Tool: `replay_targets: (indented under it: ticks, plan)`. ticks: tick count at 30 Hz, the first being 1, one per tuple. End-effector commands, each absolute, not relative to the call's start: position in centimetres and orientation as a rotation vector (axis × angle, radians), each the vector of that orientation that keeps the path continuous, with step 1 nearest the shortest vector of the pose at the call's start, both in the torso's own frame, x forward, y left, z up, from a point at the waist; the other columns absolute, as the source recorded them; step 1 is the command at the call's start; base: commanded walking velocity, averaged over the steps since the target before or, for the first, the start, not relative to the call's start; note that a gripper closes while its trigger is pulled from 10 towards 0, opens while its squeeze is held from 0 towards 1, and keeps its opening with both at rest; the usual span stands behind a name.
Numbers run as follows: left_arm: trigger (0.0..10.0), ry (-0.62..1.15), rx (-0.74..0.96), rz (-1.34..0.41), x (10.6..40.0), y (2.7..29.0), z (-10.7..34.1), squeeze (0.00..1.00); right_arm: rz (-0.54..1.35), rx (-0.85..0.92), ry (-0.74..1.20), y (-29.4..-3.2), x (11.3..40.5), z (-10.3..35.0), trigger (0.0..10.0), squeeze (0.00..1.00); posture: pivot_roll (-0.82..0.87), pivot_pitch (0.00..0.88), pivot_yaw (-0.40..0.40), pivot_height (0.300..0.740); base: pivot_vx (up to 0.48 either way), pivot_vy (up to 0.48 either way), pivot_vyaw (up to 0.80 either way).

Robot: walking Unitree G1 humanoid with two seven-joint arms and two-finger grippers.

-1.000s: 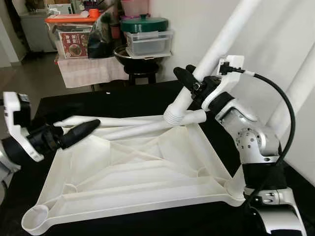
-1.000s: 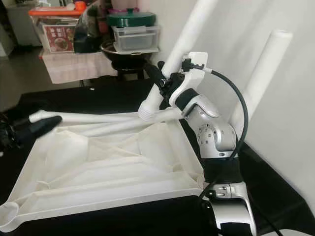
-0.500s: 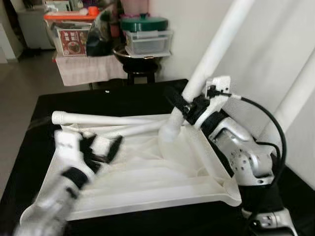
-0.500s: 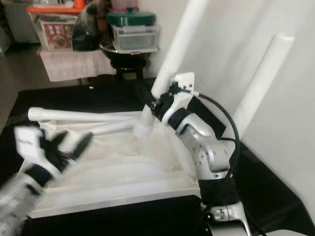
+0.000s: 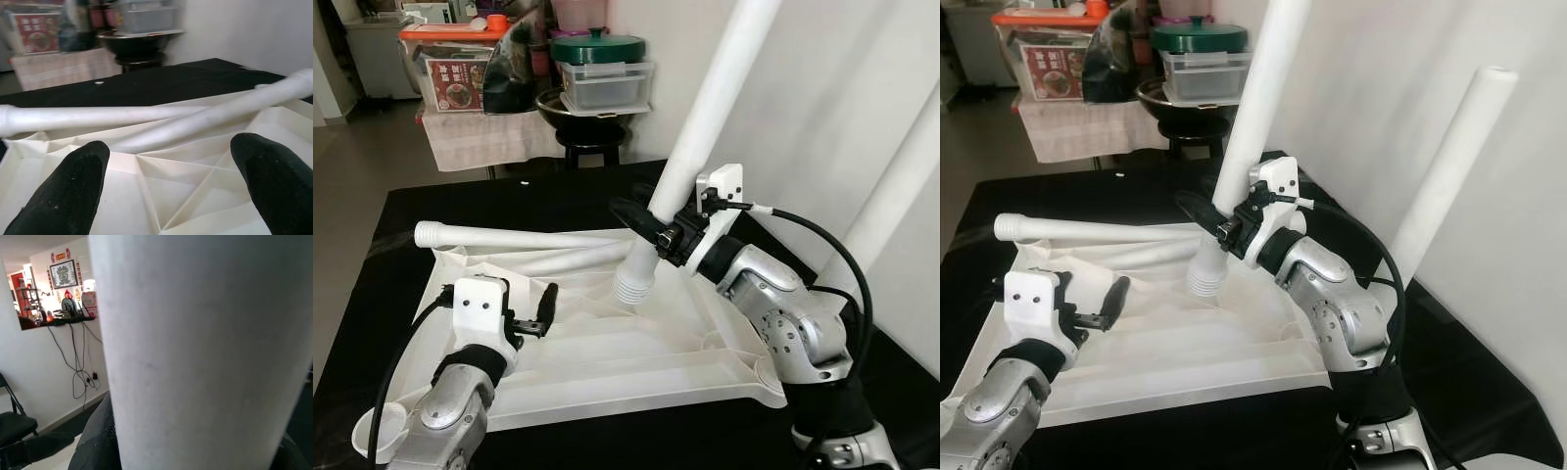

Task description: Building children table

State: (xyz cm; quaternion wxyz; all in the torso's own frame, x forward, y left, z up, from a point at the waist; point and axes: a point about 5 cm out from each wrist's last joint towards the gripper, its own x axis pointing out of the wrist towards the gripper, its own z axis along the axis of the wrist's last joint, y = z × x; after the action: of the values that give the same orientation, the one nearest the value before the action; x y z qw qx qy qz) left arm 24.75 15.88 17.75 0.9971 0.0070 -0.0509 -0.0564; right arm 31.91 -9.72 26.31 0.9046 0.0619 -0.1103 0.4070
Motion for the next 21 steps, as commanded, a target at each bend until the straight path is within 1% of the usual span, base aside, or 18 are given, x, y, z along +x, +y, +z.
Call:
replay_targets:
  ticks: [1, 11, 13, 21]
  plan:
    - [10.0, -0.083, 0.040, -0.103, 24.7, 16.1, 17.2, 0.00, 0.854, 0.122, -0.225, -9.2, 31.8, 26.2, 10.0, 0.00, -0.01, 0.000, -0.052, 0.740, 0.000, 0.480, 0.00]
    - [10.0, -0.082, 0.047, -0.133, 24.6, 14.9, 16.5, 0.00, 0.852, 0.119, -0.222, -9.0, 31.8, 25.9, 10.0, 0.00, 0.00, 0.000, -0.038, 0.740, 0.000, 0.480, 0.00]
    - [10.0, -0.080, 0.037, -0.131, 24.6, 14.8, 16.4, 0.00, 0.853, 0.118, -0.222, -8.9, 31.8, 25.9, 10.0, 0.00, 0.00, 0.000, -0.038, 0.740, 0.000, 0.345, 0.00]
    - [10.0, -0.080, 0.069, -0.153, 24.3, 14.5, 16.2, 0.00, 0.855, 0.122, -0.223, -8.7, 31.7, 25.9, 10.0, 0.00, 0.02, 0.000, -0.044, 0.740, 0.000, 0.000, 0.00]
